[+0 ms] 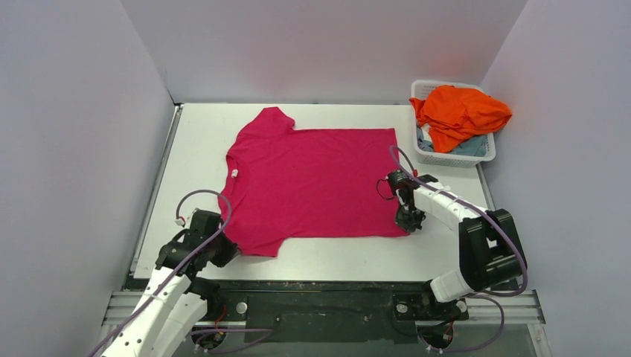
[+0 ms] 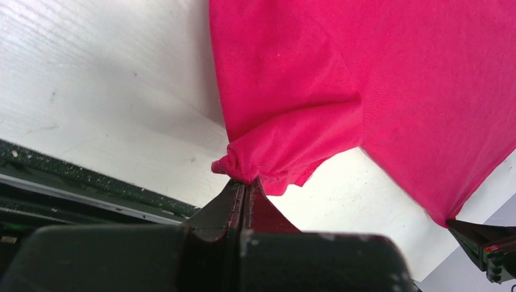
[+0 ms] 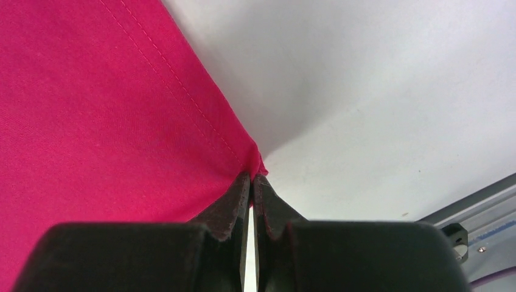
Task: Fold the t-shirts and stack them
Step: Grab the side of the flattened tshirt closest away from the robot with both arms, then fold the flattened tshirt in 1/3 of the way
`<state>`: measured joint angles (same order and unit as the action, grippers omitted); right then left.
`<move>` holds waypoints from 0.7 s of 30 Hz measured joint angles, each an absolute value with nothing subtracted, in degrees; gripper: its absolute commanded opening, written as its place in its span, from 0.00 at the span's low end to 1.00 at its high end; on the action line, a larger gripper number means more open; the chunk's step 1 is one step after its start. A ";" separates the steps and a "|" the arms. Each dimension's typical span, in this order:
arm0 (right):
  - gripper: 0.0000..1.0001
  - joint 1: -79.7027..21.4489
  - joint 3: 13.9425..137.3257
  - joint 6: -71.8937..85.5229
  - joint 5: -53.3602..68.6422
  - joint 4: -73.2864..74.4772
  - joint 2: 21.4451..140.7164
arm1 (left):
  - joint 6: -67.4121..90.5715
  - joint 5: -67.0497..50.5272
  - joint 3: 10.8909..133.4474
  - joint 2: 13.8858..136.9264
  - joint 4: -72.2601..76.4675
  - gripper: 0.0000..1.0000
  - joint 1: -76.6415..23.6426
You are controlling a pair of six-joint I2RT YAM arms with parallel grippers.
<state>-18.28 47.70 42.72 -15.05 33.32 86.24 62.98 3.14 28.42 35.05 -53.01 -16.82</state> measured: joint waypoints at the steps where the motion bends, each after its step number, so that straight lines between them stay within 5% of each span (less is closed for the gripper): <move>1: 0.00 -18.31 46.70 42.92 -15.03 33.30 85.58 | 63.46 3.22 28.45 34.37 -53.76 0.00 -17.10; 12: 0.00 -18.46 39.64 43.72 -12.19 33.52 73.69 | 67.94 4.01 28.42 27.77 -59.18 0.00 -20.95; 21: 0.00 -18.44 42.59 43.68 -10.26 33.74 72.60 | 66.32 2.48 28.99 34.44 -48.25 0.00 -20.95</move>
